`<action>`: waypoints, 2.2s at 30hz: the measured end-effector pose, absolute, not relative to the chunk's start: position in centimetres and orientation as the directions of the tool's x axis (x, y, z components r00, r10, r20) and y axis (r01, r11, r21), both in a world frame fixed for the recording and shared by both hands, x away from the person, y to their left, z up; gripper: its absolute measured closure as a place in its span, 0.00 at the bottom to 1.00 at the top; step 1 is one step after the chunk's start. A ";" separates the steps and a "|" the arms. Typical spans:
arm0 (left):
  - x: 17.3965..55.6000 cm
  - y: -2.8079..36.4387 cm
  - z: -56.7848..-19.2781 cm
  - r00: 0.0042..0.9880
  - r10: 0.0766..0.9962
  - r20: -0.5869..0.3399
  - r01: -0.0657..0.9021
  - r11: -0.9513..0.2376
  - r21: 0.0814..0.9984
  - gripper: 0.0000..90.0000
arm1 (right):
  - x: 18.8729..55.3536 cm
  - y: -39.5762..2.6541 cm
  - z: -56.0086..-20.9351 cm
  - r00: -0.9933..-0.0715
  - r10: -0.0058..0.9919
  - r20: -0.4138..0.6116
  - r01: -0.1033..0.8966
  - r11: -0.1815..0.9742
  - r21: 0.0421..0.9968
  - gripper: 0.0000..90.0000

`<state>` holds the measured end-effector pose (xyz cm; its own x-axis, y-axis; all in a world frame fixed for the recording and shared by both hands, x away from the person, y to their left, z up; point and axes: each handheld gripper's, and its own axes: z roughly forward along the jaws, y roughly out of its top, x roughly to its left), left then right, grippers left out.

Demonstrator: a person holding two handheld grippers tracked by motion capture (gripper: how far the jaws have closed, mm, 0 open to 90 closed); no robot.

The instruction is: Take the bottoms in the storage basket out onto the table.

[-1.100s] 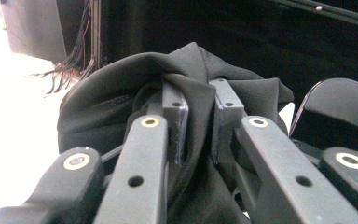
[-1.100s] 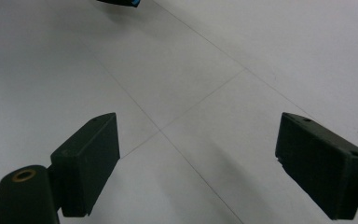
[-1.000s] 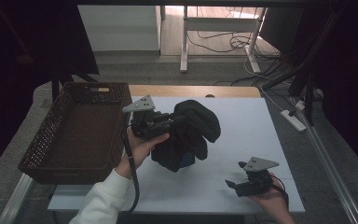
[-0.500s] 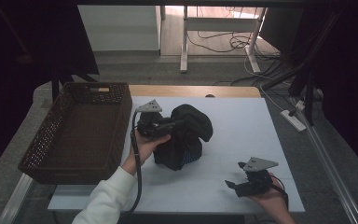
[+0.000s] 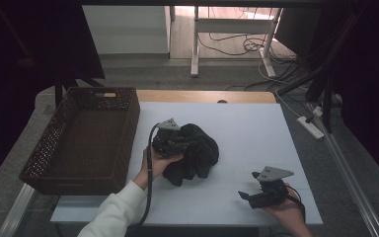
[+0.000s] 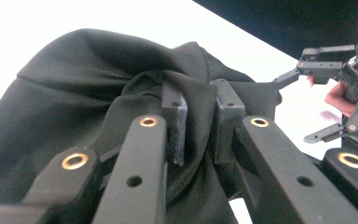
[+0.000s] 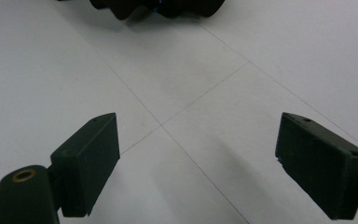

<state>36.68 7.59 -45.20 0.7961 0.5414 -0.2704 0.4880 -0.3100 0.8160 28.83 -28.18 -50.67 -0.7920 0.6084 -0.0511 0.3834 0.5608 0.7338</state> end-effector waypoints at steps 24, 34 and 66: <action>37.0 6.7 -47.5 0.800 0.538 -0.266 0.508 -0.372 0.777 0.83 | 28.9 -28.1 -50.9 -0.795 0.604 -0.050 0.391 0.574 0.719 0.15; 36.1 6.7 -46.5 0.809 0.554 -0.194 0.455 -0.383 0.804 0.51 | 28.8 -28.0 -50.9 -0.794 0.605 -0.056 0.390 0.579 0.716 0.15; 33.1 10.1 -43.3 0.794 0.582 -0.175 0.411 -0.303 0.859 0.35 | 28.7 -27.9 -50.6 -0.802 0.594 -0.063 0.372 0.580 0.725 0.16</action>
<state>33.11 10.06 -43.28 0.7942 0.5820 -0.1746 0.4114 -0.3035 0.8595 28.70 -27.88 -50.63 -0.8021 0.5939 -0.0634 0.3721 0.5799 0.7248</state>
